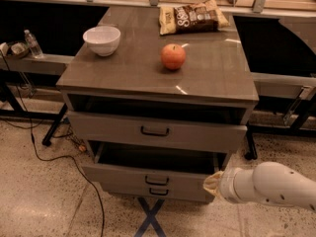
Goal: Open middle drawer
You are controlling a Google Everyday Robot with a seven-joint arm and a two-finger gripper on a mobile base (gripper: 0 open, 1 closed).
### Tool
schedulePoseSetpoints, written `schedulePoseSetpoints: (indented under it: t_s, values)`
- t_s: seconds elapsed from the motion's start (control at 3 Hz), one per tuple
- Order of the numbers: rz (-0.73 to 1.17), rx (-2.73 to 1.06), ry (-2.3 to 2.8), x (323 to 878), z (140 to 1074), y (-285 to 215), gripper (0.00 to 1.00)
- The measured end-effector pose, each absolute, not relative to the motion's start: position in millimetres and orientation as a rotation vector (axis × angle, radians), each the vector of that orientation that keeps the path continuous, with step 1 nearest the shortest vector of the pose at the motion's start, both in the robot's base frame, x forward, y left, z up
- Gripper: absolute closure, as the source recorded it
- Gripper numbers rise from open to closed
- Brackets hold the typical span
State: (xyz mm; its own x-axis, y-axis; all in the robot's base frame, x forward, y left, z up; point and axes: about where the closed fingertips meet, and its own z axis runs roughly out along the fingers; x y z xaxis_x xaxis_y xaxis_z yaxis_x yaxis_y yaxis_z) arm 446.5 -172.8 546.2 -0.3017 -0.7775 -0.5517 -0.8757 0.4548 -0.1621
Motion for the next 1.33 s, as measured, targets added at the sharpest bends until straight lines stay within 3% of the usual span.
schedulePoseSetpoints:
  t_s: [1.0, 1.33]
  values:
    - [0.308, -1.276, 2.06, 479, 543, -143, 1.0]
    - [0.292, -1.233, 2.036, 525, 517, -125, 1.0]
